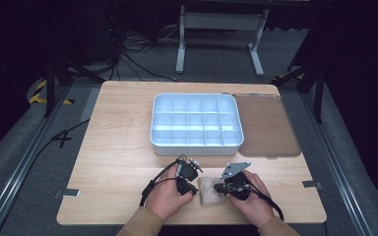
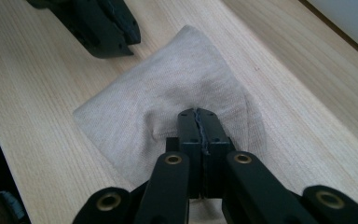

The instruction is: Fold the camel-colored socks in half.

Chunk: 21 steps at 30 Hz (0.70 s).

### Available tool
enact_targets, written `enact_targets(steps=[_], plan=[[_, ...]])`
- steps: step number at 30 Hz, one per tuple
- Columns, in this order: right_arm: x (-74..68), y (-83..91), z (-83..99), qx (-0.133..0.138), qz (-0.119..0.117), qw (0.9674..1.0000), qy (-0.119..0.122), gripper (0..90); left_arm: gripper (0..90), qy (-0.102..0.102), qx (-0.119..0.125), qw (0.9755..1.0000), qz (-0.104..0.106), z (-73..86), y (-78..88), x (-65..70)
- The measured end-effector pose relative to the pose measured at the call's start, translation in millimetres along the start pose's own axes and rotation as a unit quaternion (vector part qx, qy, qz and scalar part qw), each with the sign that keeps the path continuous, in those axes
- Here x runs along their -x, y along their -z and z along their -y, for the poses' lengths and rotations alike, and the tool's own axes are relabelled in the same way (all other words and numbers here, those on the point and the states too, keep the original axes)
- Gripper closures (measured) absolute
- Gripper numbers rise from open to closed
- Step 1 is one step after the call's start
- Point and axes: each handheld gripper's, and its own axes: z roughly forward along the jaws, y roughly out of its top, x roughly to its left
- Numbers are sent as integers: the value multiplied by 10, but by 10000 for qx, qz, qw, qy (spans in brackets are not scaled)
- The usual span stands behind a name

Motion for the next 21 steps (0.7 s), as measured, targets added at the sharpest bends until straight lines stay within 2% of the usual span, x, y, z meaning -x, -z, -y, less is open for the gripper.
enact_targets(steps=[9, 12, 17, 21], plan=[[-6, -5, 9, 41, -15, 10000, 2, 900, 808, -286, 15, 9996, 38, -44, -34, 63], [-12, -6, 12, 53, -7, 10000, -14, 900, 805, -284, 73, 9996, 52, -44, -43, 70], [-15, -6, 13, 63, -7, 10000, -6, 900, 789, -444, 257, 9986, 101, -53, -35, 93], [-23, -7, 12, 62, -9, 10000, -30, 900, 791, -481, 250, 9985, 86, -59, -43, 108]])
